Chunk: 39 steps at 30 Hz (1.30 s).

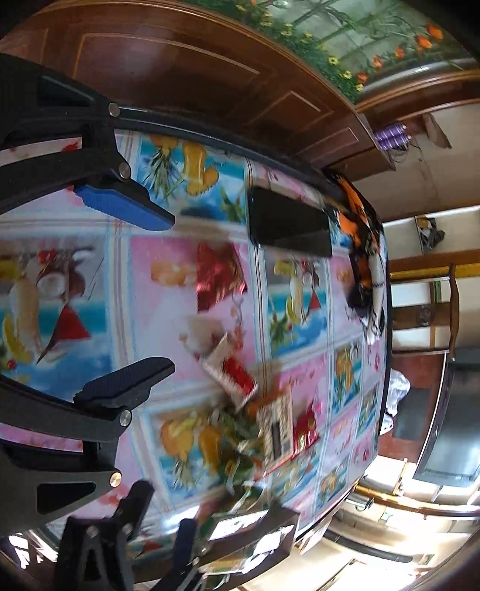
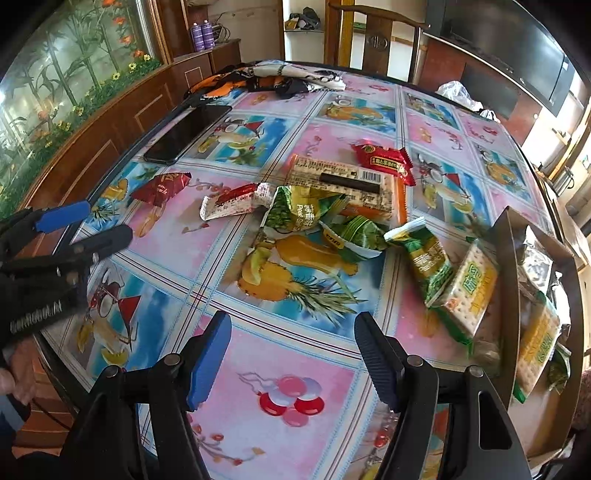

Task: Organize snacks
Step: 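Move left gripper to red candy packet while right gripper approaches white-red packet, then grasp the white-red packet with the right gripper while left grasps red candy packet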

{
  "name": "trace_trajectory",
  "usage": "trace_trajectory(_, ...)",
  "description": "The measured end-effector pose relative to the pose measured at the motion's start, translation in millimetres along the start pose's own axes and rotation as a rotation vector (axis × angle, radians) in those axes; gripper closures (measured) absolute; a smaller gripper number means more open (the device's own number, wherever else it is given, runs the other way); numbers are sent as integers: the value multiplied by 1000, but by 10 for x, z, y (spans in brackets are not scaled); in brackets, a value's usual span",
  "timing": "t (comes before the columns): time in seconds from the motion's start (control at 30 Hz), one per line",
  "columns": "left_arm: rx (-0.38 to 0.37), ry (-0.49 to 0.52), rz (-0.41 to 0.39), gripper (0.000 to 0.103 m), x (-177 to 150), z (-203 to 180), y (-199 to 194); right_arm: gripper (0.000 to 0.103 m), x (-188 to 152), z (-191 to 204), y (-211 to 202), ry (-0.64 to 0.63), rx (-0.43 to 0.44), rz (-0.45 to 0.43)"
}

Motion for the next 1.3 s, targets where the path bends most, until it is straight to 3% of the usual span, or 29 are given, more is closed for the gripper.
trace_trajectory(0.37, -47, -47, 103, 32, 225, 183, 733, 30, -96, -304, -29, 51, -63, 20)
trace_trajectory(0.7, -49, -69, 133, 33, 202, 262, 1020, 30, -66, -604, -133, 128, -96, 8)
trace_trajectory(0.77, -48, -63, 123, 33, 191, 261, 1006, 30, 7, -570, -127, 135, -71, 6)
trace_trajectory(0.93, -33, -56, 102, 53, 132, 309, 936, 30, 318, -348, -60, 123, 22, -11)
trace_trajectory(1.03, -28, -62, 104, 54, 57, 332, 868, 32, 534, -162, 61, 125, 103, -8)
trace_trajectory(1.1, -25, -58, 103, 54, 1, 340, 819, 40, 638, -48, 171, 117, 132, 11)
trace_trajectory(1.3, -71, -73, 117, 54, -131, 345, 677, 40, 922, 323, 549, 71, 208, 46)
Point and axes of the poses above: each gripper's, at about its wrist camera, not at the fingertips, and y roughly the way its jaws point, z to its left, x to its top, the point moved 10 cm from there along y, roughly the way its jaws point, and after that the axes turned 7 degrees about -z, right-handed, at the moved point
